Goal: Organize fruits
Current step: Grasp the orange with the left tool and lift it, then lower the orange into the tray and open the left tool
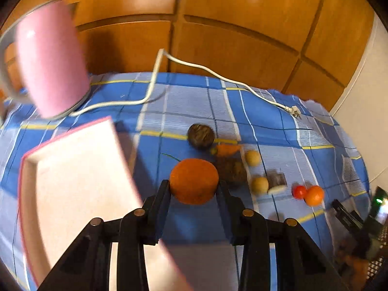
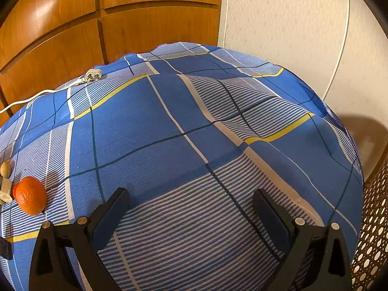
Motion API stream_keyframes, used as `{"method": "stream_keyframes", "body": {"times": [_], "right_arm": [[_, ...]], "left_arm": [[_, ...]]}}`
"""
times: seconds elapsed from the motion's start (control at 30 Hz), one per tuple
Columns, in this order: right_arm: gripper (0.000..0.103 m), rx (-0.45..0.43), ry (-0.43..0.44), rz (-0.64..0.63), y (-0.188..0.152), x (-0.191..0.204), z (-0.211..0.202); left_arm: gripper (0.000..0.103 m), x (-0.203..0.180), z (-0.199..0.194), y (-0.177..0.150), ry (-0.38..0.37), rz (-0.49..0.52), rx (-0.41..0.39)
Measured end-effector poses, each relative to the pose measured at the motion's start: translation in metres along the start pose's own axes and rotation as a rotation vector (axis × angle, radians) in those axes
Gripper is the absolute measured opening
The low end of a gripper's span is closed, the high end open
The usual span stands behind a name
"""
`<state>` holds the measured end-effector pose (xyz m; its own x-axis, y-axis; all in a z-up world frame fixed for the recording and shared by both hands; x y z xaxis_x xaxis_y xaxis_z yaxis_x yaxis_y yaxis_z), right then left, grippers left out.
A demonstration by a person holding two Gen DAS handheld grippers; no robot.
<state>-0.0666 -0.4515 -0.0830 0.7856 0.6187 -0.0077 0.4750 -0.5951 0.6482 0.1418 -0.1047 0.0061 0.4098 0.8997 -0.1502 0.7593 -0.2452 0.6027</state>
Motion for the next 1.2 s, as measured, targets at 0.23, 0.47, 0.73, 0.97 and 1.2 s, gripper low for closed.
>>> {"method": "stream_keyframes", "body": {"times": [0.23,0.47,0.73,0.97,1.2], "right_arm": [[0.103,-0.001,-0.001,0.0,0.0,0.0,0.0],[0.103,0.0,0.001,0.001,0.0,0.0,0.0],[0.103,0.009,0.004,0.001,0.001,0.001,0.001],[0.103,0.003,0.011,0.004,-0.001,0.0,0.001],[0.103,0.0,0.01,0.004,-0.002,0.001,0.0]], "left_arm": [[0.039,0.066,-0.058,-0.049,0.084,-0.18,-0.064],[0.039,0.134,-0.074,-0.077,0.204,-0.275,-0.096],[0.04,0.162,-0.055,-0.055,0.258,-0.278,-0.116],[0.041,0.175,-0.031,-0.038,0.299,-0.294,-0.108],[0.07,0.168,-0.048,-0.043,0.33,-0.327,-0.179]]}}
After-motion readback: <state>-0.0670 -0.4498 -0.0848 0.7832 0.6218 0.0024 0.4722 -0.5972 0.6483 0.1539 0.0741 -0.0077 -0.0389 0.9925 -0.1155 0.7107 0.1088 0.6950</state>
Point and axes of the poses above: each gripper's, at about its wrist camera, not at the fingertips, and z roughly the way its jaws point, x to its left, y to its top, the point moved 1 cm from there along z, roughly the way its jaws point, and after that the axes turned 1 degree about y, right-handed, at the moved point
